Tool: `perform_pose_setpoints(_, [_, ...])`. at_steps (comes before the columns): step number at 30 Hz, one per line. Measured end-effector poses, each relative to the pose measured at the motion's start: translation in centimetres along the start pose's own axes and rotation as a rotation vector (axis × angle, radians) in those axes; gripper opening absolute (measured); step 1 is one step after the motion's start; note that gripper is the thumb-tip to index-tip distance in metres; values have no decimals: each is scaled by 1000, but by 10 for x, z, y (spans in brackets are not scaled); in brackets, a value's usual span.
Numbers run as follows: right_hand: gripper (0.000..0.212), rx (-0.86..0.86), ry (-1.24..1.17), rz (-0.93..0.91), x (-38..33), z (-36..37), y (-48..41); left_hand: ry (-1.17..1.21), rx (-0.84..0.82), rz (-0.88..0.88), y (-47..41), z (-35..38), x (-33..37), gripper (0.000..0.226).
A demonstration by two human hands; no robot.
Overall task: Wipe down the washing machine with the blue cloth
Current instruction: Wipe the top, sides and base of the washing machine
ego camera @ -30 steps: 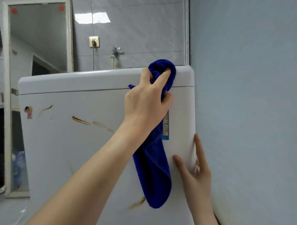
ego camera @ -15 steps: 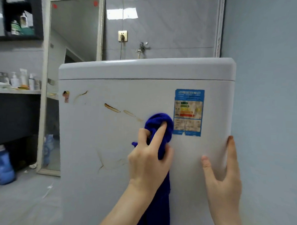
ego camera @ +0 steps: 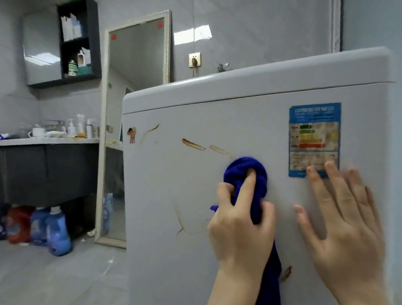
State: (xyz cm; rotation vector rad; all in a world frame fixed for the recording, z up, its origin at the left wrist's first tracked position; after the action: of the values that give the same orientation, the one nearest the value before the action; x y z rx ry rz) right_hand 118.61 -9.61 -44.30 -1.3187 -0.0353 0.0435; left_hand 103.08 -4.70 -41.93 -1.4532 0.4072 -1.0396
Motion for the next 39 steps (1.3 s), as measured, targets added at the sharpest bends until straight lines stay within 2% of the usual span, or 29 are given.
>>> perform_pose_setpoints(3, [57, -12, 3, -19, 1, -1, -1, -53, 96, -2, -35, -6, -12, 49])
perform_pose_setpoints(5, [55, 3, 13, -60, 0, 0, 0, -61, 129, -87, -31, -10, -31, 50])
perform_pose_setpoints(8, [52, 32, 17, -91, 1, -2, 0, -38, 88, -176, -3, -7, -30, 50])
perform_pose_setpoints(12, [51, 30, 26, -88, 8, 5, 6, 19, -109, 179, 10, 6, 20, 52])
perform_pose_setpoints(13, [51, -2, 21, -56, 13, 11, 9, 15, -111, 205, 2, 6, 21, 51])
perform_pose_setpoints(15, [55, -45, 22, -43, 19, 17, 14, -34, -3, 127, -24, -2, 3, 49])
perform_pose_setpoints(19, [52, -24, 44, -134, 12, 7, 6, -62, 150, -324, -48, -24, -76, 49])
perform_pose_setpoints(21, [51, -1, 42, -119, 9, 3, 5, -101, 214, -387, -36, -33, -90, 49])
perform_pose_setpoints(24, [51, 23, 38, -97, 5, 3, 5, -60, 188, -307, -28, -24, -66, 47])
perform_pose_setpoints(27, [56, -86, 98, -84, 26, 19, 21, -11, -16, 32, -30, -9, -20, 50])
perform_pose_setpoints(29, [60, -141, 119, -76, 38, 26, 28, -21, -49, 120, -42, -11, -18, 50])
perform_pose_setpoints(30, [61, -141, 119, -80, 39, 25, 27, -35, -15, 72, -50, -15, -29, 50])
perform_pose_setpoints(32, [63, -119, 73, -78, 30, 20, 18, -59, 39, -139, -65, -25, -67, 50])
perform_pose_setpoints(34, [56, -45, 40, -63, 16, 10, 8, -55, 83, -346, -67, -34, -101, 50])
perform_pose_setpoints(35, [53, -25, 33, -61, 12, 8, 8, -52, 111, -389, -63, -37, -109, 51])
perform_pose_setpoints(37, [50, 9, 18, -77, 3, 4, 5, -46, 132, -358, -54, -37, -102, 50])
perform_pose_setpoints(39, [50, 30, 15, -95, 1, 3, 3, -29, 85, -231, -52, -28, -78, 50])
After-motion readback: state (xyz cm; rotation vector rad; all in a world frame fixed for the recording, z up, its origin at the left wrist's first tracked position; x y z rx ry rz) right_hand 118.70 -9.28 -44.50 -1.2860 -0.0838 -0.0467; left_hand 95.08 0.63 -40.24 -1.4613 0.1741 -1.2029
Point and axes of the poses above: each hand's wrist, its own y-axis away from the middle knuckle, its own z-axis out of the palm, x = y × z, the point moved 6 cm from there along -y, towards the middle knuckle, and after that the axes turned 14 degrees about x, right-handed, at the moved point
